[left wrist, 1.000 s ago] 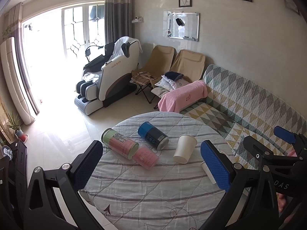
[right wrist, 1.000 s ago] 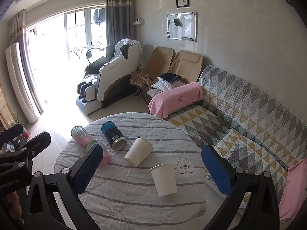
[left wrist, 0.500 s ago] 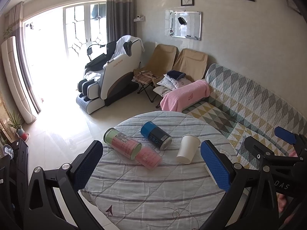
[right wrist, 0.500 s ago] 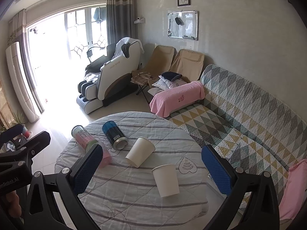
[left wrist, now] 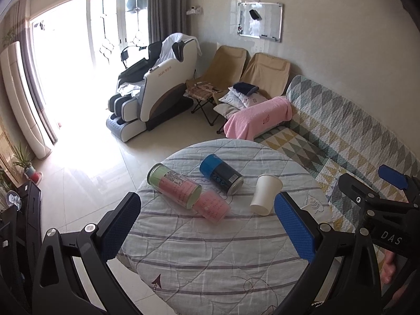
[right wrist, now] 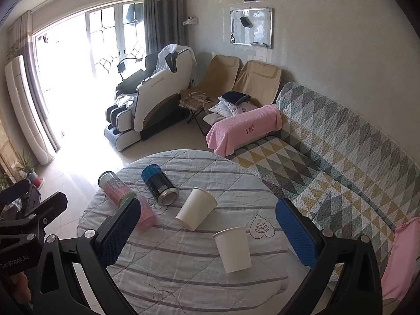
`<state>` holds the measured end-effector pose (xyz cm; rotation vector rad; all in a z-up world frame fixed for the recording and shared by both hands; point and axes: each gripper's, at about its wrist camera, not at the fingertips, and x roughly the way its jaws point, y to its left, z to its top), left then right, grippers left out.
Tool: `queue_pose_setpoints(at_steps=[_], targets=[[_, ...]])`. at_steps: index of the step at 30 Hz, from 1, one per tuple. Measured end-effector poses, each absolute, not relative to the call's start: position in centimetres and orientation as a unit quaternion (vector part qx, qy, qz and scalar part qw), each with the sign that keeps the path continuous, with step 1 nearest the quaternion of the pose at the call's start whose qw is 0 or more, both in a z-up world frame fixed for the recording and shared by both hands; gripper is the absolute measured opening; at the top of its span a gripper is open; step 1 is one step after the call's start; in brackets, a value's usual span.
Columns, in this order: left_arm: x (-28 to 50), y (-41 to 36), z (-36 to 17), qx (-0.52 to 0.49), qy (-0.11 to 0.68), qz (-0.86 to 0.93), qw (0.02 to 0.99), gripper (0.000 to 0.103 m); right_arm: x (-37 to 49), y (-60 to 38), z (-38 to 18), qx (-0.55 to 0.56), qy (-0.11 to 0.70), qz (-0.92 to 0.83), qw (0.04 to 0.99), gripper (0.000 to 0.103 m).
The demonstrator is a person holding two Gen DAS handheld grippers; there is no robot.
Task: Flip cup upright
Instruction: 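Move the right gripper to the blue CoolTowel can and close on it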
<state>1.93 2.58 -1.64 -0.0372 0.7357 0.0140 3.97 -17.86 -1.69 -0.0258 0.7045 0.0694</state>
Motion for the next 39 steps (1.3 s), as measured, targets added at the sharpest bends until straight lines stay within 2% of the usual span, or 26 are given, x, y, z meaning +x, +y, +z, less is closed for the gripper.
queue_pose_setpoints(at_steps=[10,21,39], targets=[[4.2,3.6,-5.0,-0.041,0.434,0.026,0.899,0.103,7.4,-16.1,-3.0,-0.046,0.394,0.065,0.916,0.103],[8.8,2.6,-9.2,-0.069,0.497,0.09,0.86,0.103,16.7,-14.4,-6.5,-0.099,0.459,0.19,0.862,0.103],[13.5,5.4,-12.9,-0.101,0.537,0.178,0.818,0.103,29.0,-7.1,-15.0,-0.15,0.553,0.307,0.76,0.103]])
